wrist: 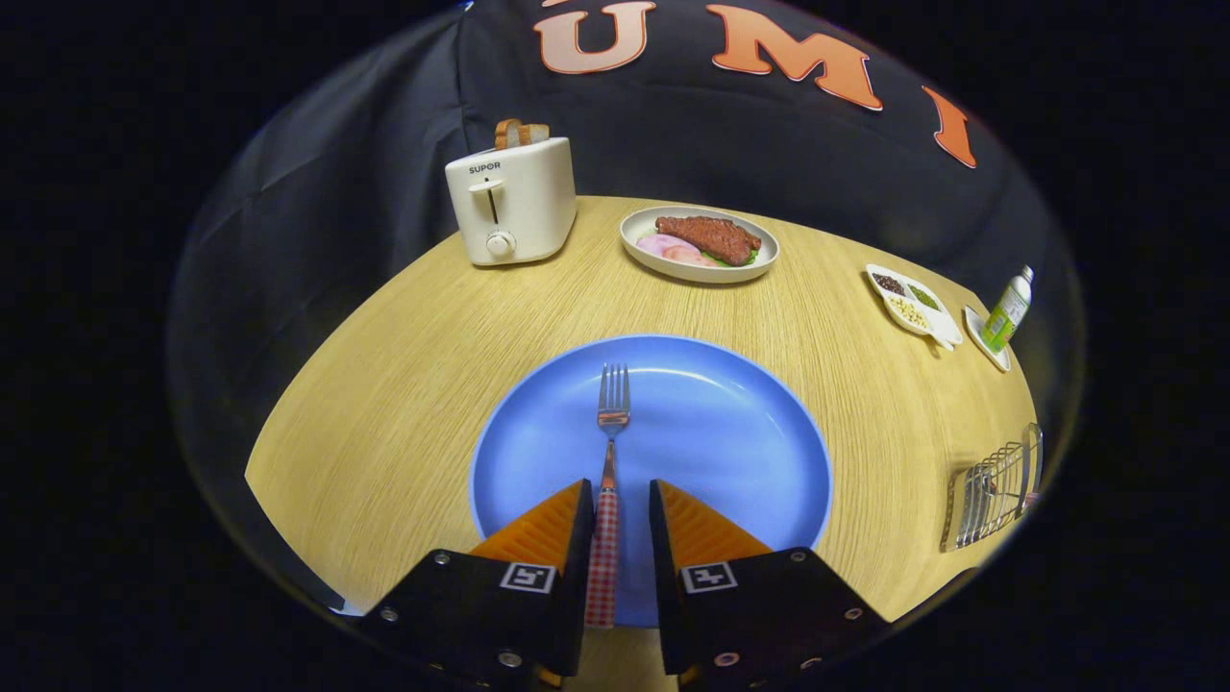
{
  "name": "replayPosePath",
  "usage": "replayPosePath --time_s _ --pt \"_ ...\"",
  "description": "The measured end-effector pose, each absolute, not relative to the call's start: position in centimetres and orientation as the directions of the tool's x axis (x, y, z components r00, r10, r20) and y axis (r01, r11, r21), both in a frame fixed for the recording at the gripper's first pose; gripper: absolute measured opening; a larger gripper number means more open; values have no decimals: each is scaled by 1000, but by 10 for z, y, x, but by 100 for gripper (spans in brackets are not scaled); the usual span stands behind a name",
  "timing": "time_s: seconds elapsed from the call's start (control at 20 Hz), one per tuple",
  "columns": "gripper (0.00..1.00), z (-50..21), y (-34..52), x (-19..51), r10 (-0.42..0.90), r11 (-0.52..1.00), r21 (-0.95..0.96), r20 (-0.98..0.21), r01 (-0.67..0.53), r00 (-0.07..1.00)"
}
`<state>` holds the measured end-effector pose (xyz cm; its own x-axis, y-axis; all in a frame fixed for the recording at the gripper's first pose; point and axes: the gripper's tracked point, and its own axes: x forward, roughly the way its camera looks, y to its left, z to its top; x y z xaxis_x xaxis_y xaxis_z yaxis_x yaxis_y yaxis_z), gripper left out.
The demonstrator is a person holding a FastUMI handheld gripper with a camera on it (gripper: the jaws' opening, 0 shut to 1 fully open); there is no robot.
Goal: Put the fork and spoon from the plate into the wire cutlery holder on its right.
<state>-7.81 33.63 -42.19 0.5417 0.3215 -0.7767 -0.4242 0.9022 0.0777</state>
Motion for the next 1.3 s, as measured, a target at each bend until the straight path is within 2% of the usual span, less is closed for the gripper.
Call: replayPosePath --time_s 0.15,0.4,0.85,1.3 --pt "19 -431 338 -83 326 898 84 -784 -431 527" --pt "10 -420 338 -78 371 900 152 -760 -410 534" --pt "9 -338 288 -48 382 912 159 -668 -379 639" --pt "9 -257 204 -24 308 944 90 -580 -316 754"
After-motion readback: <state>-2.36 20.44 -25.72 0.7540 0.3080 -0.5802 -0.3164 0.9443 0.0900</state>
